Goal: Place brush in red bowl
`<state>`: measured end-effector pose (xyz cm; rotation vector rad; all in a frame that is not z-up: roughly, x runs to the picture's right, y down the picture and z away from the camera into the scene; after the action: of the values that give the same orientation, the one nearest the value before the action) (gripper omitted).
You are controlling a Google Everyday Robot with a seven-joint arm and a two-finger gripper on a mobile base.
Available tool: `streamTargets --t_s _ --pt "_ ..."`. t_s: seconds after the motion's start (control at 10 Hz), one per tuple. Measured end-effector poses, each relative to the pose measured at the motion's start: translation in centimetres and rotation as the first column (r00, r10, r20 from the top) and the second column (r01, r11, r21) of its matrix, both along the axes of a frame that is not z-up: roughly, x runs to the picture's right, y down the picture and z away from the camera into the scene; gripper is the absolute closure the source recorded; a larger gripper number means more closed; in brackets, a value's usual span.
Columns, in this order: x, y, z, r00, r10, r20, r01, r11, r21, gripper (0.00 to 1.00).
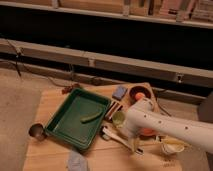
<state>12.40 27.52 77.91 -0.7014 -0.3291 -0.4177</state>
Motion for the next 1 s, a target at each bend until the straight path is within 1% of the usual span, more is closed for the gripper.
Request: streamTargets --t_s 0.3,0.6,0.8,1.0 --pt "0.8 0.4 0.9 1.0 0.014 -0.007 -0.015 0.9992 -0.036 0.2" --pt "0.4 0.9 1.2 1.0 -0.013 -0.025 0.012 0.9986 -0.051 0.2" --pt "0.3 1.2 1.2 0.999 -0.019 -0.045 0.017 0.9985 -0.053 0.2" --pt "0.0 1.5 1.3 0.996 -0.011 -0.093 0.009 0.9996 -0.029 0.2"
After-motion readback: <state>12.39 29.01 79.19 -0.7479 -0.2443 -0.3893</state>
